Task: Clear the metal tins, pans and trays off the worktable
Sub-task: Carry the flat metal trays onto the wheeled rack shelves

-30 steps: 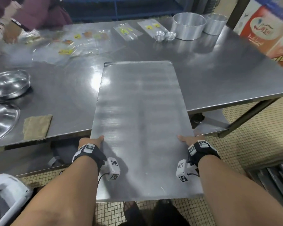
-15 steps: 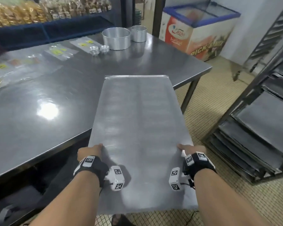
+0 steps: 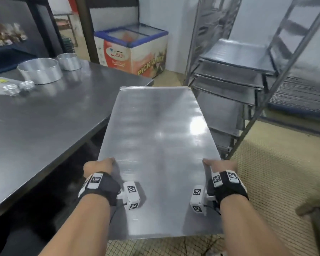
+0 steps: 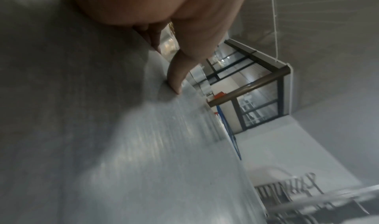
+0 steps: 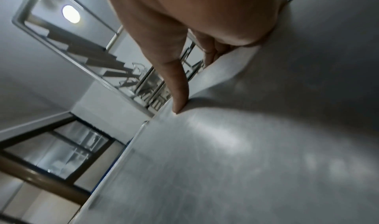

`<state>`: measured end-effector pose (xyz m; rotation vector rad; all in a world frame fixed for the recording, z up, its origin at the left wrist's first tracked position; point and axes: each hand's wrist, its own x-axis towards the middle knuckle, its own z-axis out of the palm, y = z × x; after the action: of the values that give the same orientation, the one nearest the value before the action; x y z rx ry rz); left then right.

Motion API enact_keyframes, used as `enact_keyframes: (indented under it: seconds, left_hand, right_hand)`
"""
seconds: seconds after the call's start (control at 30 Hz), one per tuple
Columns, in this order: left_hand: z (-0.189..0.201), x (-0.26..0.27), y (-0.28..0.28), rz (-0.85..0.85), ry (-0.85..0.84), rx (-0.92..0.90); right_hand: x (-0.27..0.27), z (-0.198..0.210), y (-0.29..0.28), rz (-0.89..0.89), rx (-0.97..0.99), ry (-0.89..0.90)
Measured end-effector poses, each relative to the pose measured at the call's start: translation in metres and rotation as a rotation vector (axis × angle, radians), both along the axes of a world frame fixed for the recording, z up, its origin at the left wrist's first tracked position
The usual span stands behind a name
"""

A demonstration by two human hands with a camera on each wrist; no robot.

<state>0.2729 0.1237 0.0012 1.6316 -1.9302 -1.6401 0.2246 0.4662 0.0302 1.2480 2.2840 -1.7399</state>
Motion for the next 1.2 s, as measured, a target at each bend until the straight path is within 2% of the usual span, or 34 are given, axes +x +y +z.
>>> enact_keyframes:
  seconds: [0.13, 0.27, 0.53, 0.67, 0.8, 1.03, 1.2]
  left_hand:
    - [0.031, -0.023, 0.048, -0.057, 0.103, -0.017]
    - [0.058, -0.045, 0.084, -0.167, 0.167, -0.032]
    - [0.099, -0.101, 0.136, -0.264, 0.278, -0.045]
    - [0.118, -0.142, 0.149, -0.345, 0.309, -0.077]
    - [0.124, -0.199, 0.157, -0.326, 0.352, -0.017]
    - [0.105, -0.342, 0.151, -0.414, 0.357, -0.003]
    - [0.131, -0.380, 0.161, -0.500, 0.365, 0.059]
  right_hand:
    - [0.022, 0.025, 0.045, -0.129, -0.045, 0.100]
    - [0.038, 0.055, 0.089, -0.147, -0.023, 0.119]
    - [0.037, 0.098, 0.143, -0.269, -0.009, 0.252]
    - [0.010, 0.112, 0.152, -0.321, -0.011, 0.260]
    - [-0.033, 0.121, 0.157, -0.353, 0.007, 0.258]
    - [-0.131, 0.129, 0.156, -0.426, 0.037, 0.176]
    - [-0.185, 0.134, 0.151, -0.426, 0.086, 0.066]
